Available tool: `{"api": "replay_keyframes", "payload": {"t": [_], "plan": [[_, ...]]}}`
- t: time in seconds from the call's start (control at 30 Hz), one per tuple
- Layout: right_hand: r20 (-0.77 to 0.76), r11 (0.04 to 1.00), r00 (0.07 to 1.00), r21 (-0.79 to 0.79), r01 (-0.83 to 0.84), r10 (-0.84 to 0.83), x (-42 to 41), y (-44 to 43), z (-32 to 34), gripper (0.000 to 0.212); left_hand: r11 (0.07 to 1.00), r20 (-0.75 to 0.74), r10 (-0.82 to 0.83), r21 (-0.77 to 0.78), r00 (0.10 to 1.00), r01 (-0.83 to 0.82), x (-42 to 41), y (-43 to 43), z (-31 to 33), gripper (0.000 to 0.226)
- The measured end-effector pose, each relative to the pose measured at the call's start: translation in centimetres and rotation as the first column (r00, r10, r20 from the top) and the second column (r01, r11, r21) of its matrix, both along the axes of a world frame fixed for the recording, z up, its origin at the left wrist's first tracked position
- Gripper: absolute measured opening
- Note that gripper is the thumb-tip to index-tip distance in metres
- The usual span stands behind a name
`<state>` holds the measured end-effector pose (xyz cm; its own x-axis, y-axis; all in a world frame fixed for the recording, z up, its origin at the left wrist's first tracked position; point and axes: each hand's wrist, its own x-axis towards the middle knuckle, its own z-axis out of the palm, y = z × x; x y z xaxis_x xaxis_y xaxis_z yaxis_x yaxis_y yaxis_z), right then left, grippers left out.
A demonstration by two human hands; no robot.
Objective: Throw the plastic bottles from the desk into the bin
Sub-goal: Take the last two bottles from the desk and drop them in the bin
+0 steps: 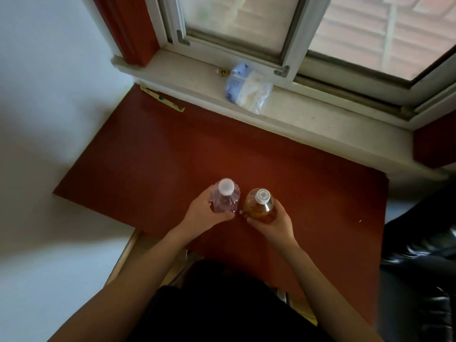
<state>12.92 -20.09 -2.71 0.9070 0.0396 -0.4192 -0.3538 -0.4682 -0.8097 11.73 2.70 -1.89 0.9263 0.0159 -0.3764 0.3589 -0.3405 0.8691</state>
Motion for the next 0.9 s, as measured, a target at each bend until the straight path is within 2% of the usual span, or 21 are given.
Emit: {"api": "replay_keyframes", "payload": {"t": [0.23,0.37,0.47,0.6,0.77,0.9], "plan": [[-0.019,0.976,0.999,0.215,-0.026,0.031,1.4,3.3,3.6,0.063,0.982,-0.014,0.181,-0.046,0.983,-0.182,-0.4,3.9,5.3,0.046],[0.0,0.929,0.983,0.327,-0.175,0.186,1.5,7.2,5.8,0.047,0.917,-0.007,0.394,-0.067,0.919,-0.393,-4.0,7.4,6.1,0.054],[0.013,0.877,0.938,0.351,-0.329,0.347,0.8,10.2,5.9,0.046,0.838,-0.019,0.54,-0.076,0.841,-0.54,-8.4,9.0,5.9,0.078],[0.008,0.778,0.818,0.306,-0.549,0.575,-1.4,13.6,4.7,0.047,0.647,-0.09,0.761,0.036,0.642,-0.762,-16.7,9.6,4.1,0.052],[-0.025,0.558,0.572,0.253,-0.79,0.82,-5.6,17.6,3.2,0.048,0.342,-0.143,0.932,0.047,0.332,-0.939,-28.4,7.4,3.2,0.021],[0.006,0.307,0.316,0.227,-0.924,0.949,-10.1,21.2,3.8,0.042,0.001,-0.103,0.995,0.02,-0.001,-1.0,-36.8,4.1,3.8,0.057]]}}
